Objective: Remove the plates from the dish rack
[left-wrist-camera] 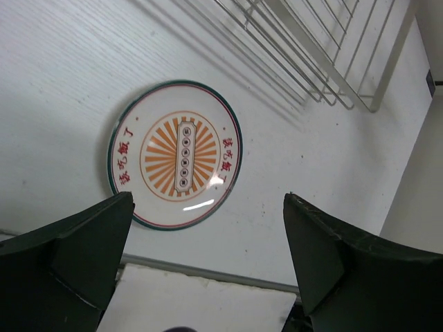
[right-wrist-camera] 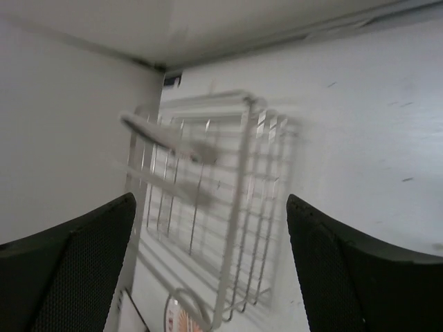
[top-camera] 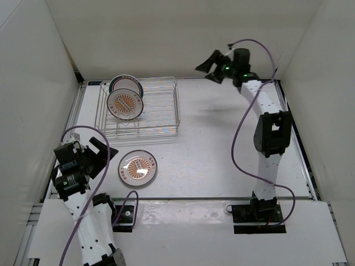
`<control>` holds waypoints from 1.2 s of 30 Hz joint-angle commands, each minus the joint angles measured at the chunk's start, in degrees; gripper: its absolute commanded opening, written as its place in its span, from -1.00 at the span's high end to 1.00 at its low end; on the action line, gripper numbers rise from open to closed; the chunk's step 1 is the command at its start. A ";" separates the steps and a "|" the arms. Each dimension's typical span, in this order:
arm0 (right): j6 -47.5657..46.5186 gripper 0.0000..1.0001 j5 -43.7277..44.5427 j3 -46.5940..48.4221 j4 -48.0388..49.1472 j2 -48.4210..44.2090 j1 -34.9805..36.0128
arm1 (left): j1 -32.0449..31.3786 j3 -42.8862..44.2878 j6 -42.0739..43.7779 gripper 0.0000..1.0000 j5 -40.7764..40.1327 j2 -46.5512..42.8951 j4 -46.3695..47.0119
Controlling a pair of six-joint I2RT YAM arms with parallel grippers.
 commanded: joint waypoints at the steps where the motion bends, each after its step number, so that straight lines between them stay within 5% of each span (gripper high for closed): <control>1: -10.43 -0.81 1.92 -8.74 14.86 -10.39 9.80 | -0.41 0.92 -1.15 -1.00 3.64 -3.61 -6.22; 11: -29.59 -0.71 7.84 -0.60 7.17 -0.31 23.69 | -6.30 1.97 10.00 -1.00 9.28 -11.70 -12.45; 25: -30.93 -0.46 14.26 10.39 12.33 14.99 32.22 | -17.71 6.81 25.56 -1.00 -3.18 -7.40 -21.33; 36: -29.00 -0.38 16.63 12.75 16.02 19.03 33.63 | -23.70 2.06 20.74 -1.00 -14.34 -9.67 -22.57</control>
